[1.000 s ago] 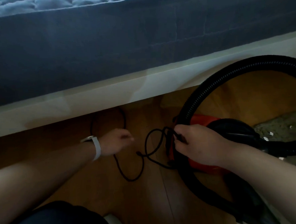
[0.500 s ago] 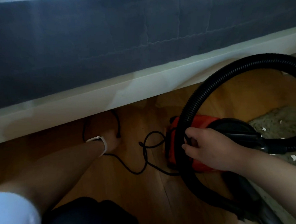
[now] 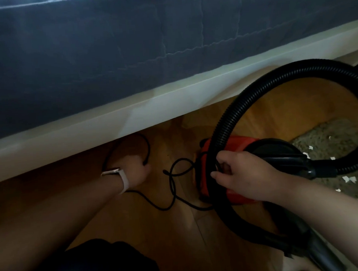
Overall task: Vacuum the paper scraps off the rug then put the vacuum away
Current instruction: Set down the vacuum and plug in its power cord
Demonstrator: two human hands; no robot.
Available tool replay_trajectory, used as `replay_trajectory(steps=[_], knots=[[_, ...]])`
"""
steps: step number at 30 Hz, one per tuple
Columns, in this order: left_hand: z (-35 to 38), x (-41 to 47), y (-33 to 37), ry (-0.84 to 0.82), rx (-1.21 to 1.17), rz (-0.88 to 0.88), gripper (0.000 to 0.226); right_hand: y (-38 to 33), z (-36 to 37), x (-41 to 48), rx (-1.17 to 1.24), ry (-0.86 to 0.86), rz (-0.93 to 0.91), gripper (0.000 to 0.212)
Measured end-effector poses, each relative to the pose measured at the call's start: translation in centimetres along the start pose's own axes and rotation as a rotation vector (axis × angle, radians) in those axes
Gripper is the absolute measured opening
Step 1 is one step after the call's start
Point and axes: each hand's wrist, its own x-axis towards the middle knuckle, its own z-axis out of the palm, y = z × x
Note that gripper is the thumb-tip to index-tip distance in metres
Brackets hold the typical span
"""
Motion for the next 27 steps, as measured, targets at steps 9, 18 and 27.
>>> replay_trajectory(steps=[9,18,27], knots=[[-8.0,-10.4,6.6,0.271,0.046,0.537,0.032,-0.6,0.0,1.0,-0.147,0.016,-0.053,0.029],[-12.3,-12.5,12.8,0.341,-0.172,0.654,0.015,-2.7,-3.6,-0.8,-0.127,0.433,-0.308,0.045],[-14.1,-10.5,19.9,0.268,-0.665,0.777,0.025,-3.2,-8.2,-2.2,0.106,0.523,-0.354,0.017]])
